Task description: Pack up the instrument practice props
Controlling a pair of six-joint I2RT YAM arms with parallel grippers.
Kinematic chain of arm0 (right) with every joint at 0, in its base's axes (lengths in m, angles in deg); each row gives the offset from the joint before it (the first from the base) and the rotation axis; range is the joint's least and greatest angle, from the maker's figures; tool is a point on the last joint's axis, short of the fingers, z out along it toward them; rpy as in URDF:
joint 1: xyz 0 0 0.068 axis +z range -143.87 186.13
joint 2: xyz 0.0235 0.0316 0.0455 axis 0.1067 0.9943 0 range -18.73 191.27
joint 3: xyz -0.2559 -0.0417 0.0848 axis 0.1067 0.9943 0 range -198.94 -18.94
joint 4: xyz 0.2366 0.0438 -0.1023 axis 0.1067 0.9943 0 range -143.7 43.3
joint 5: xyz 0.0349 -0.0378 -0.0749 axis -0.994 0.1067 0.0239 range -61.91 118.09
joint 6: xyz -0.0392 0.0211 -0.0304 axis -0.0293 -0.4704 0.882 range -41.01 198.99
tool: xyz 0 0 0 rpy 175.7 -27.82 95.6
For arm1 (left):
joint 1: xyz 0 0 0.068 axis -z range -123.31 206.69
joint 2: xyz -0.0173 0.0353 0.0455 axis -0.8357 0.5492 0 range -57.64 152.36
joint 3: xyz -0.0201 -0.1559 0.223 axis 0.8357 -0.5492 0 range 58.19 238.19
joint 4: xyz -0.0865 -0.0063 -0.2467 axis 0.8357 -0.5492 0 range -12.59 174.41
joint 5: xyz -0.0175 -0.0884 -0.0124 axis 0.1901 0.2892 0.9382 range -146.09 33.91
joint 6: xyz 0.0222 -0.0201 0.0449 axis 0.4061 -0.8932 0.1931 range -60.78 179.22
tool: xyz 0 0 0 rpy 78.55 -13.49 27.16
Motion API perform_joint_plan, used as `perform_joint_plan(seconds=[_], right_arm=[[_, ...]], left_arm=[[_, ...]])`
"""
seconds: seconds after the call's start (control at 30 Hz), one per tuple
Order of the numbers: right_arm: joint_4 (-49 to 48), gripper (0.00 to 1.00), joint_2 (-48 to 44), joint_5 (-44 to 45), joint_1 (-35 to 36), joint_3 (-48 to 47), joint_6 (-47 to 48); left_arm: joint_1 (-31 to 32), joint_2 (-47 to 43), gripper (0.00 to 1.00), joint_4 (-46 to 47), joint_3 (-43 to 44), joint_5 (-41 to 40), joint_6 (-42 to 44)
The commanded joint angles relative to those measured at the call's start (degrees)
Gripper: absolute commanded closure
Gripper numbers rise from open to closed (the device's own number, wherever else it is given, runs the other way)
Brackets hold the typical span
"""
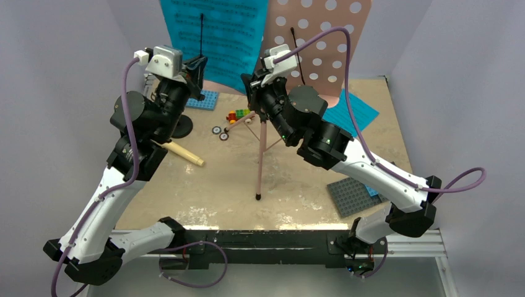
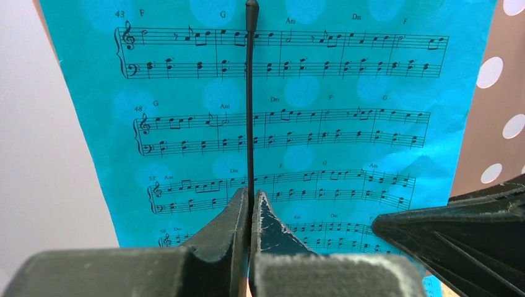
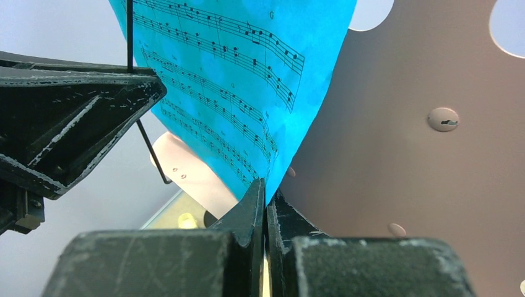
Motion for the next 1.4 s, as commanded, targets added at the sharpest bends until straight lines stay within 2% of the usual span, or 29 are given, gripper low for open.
perform_joint_plan(seconds=[0.0, 0.3, 0.63, 0.87, 1.03, 1.07, 1.1, 1.23, 1.3, 1.37], right_arm=[[-0.48, 1.00, -2.39, -0.22, -0.23, -0.66, 0.34], [-0.33, 1.00, -4.09, 0.05, -0.10, -0.47, 0.33], [2.09, 1.00, -10.45, -1.22, -0.04, 1.63, -1.82], [10.36, 1.00, -18.05, -7.78, -0.11, 2.34, -2.50], [13.35, 1.00, -28.59, -18.07, -0.13, 9.82, 0.63], [14.04, 1.00, -30.65, -19.45, -0.09, 11.35, 0.71], [14.44, 1.00, -32.92, -19.90, -0.07, 13.22, 3.02], [15.28, 1.00, -41.71, -19.39, -0.13, 21.38, 5.38], [16.81, 1.00, -45.50, -20.09, -0.09, 24.21, 6.11], [18.63, 1.00, -47.74, -22.04, -0.11, 26.45, 7.25]], left_arm=[[-0.45, -2.77, 1.00, 5.46, -0.88, 1.74, 0.43], [-0.45, -5.99, 1.00, 10.29, -4.95, 2.95, 0.45], [-0.44, -6.80, 1.00, 9.18, -4.95, 2.25, 0.51], [-0.45, -7.04, 1.00, 8.80, -5.25, 2.09, 0.66], [-0.44, -8.29, 1.00, 10.86, -7.55, 1.29, 0.77], [-0.44, -8.60, 0.97, 11.01, -8.05, 1.32, 0.75], [-0.41, -9.03, 0.90, 10.98, -8.38, 1.47, 0.75], [-0.42, -10.94, 0.53, 10.31, -9.54, 2.75, 0.40], [-0.38, -11.88, 0.38, 9.22, -9.73, 2.94, 0.07], [-0.45, -12.89, 0.29, 8.56, -9.87, 2.94, -0.56]])
